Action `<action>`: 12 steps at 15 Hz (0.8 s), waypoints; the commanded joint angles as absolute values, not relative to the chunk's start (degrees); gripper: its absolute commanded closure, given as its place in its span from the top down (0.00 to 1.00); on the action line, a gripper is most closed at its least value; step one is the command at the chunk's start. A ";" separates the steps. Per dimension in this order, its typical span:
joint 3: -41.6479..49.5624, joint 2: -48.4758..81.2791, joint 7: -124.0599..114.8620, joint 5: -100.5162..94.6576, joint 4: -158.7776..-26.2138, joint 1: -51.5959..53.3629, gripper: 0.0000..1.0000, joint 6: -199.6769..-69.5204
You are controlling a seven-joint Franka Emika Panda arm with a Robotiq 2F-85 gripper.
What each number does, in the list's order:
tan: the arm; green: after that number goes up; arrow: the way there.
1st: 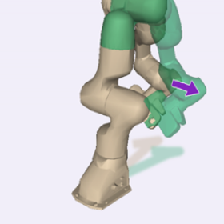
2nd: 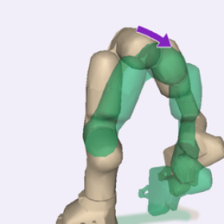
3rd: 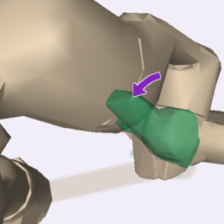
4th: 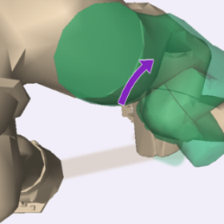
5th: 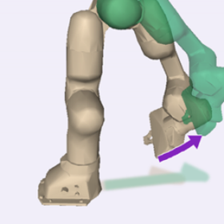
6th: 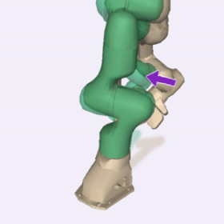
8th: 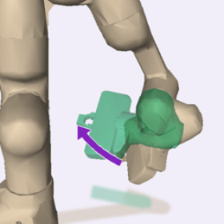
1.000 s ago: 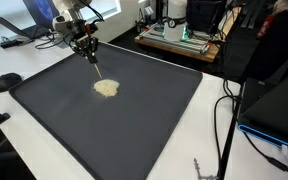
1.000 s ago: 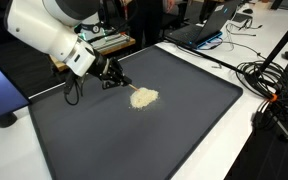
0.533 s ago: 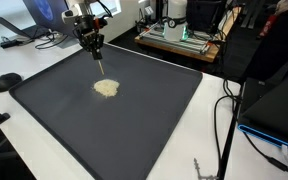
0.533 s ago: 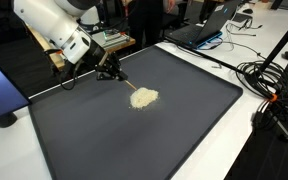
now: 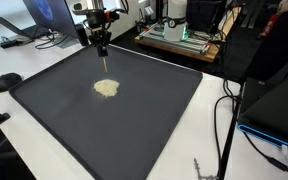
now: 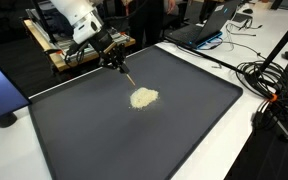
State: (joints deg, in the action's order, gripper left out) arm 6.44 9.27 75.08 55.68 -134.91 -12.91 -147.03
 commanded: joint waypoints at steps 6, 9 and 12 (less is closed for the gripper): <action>5.09 0.23 48.40 42.83 -144.38 -5.18 0.03 -159.66; 4.50 -1.39 35.26 31.38 -145.69 -4.02 0.03 -160.99; 4.27 -2.69 21.83 18.00 -145.59 -3.95 0.03 -159.70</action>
State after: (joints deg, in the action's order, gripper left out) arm 4.40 0.70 33.04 28.54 -143.63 -4.12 -160.00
